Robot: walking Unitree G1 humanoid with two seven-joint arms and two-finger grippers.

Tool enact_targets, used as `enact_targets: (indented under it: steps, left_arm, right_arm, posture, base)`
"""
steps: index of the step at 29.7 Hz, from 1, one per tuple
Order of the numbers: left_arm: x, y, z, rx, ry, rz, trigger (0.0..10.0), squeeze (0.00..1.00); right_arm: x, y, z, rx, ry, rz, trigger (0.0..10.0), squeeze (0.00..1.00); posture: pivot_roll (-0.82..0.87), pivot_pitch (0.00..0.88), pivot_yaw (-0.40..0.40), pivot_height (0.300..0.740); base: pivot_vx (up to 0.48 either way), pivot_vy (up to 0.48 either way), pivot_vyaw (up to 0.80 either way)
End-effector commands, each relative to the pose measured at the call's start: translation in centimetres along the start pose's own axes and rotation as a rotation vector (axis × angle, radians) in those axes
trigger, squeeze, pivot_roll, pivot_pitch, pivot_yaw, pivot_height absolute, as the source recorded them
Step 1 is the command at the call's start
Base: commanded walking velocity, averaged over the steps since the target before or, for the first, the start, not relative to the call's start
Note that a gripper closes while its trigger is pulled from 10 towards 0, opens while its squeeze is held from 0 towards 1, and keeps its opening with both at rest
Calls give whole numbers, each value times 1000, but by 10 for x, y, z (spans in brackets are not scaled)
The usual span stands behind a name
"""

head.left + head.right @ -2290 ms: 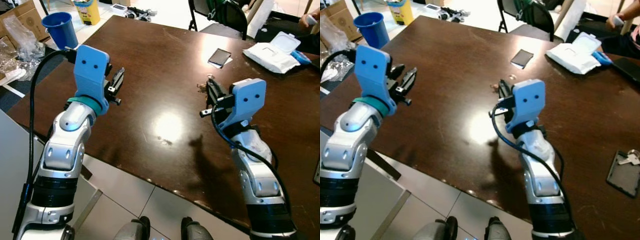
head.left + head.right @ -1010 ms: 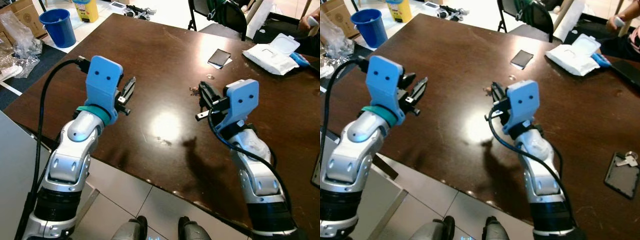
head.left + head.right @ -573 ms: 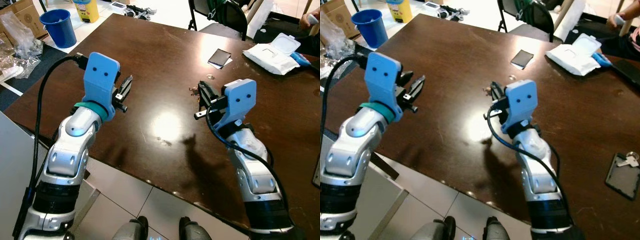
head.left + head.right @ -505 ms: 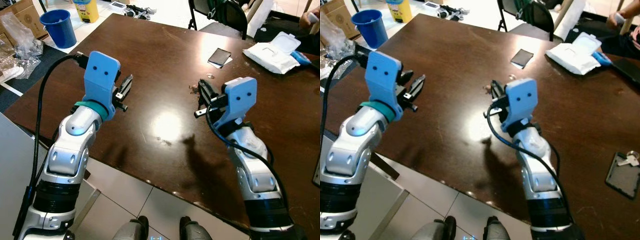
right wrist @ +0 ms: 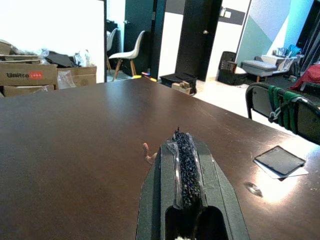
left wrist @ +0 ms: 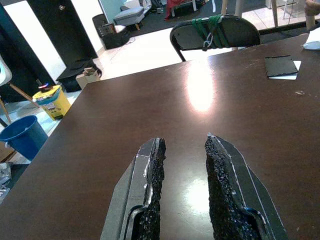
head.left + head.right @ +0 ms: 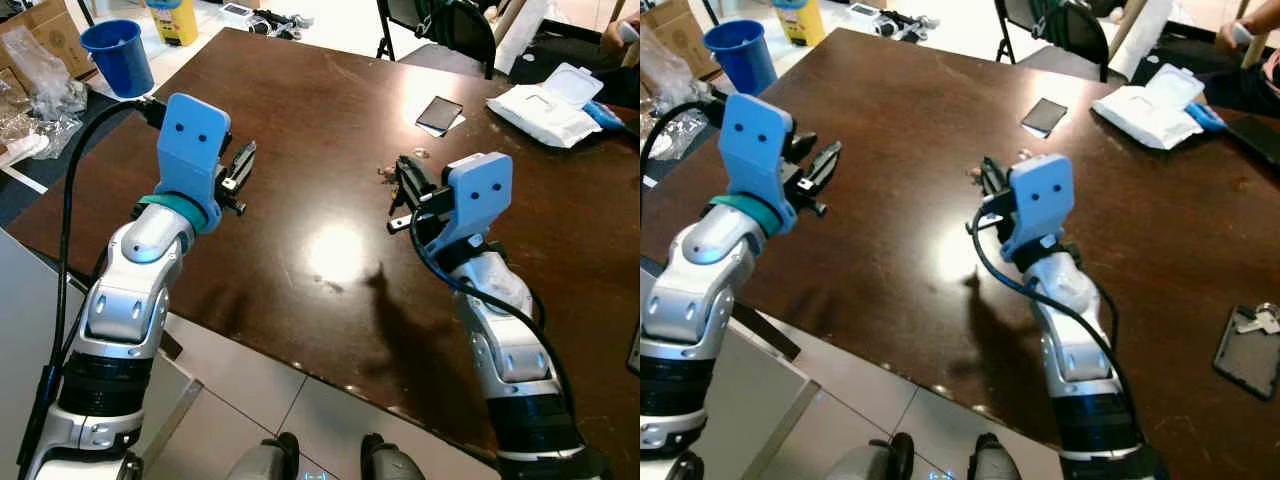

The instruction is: Hang keys on a hook

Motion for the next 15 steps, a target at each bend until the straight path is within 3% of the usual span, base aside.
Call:
enact_targets:
  steps: [1, 15]
  left_arm:
    - [-4, 0, -6, -14, 1, 4, 10000, 0]
    - [-11, 0, 0, 5, 5, 18, 10000, 0]
  right_arm:
    - [2, 0, 2, 13, 8, -12, 10000, 0]
    - [-2, 3, 0, 15, 8, -3, 10000, 0]
  posture:
    - [-18, 87, 154, 740]
    - [-21, 78, 157, 740]
  base:
    - [0, 0, 0]
    - [0, 0, 0]
Point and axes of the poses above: a point about 5 cm out from each wrist's last joint towards the gripper, its own y axis pointing out of the wrist towards the gripper, its own z axis along the axis of the wrist's last joint, x = y × z, the point moved 5 cm from there along y, pointing out of the wrist towards the gripper, and after that the axes turned 7 degrees about y, right-handed, at the moved point
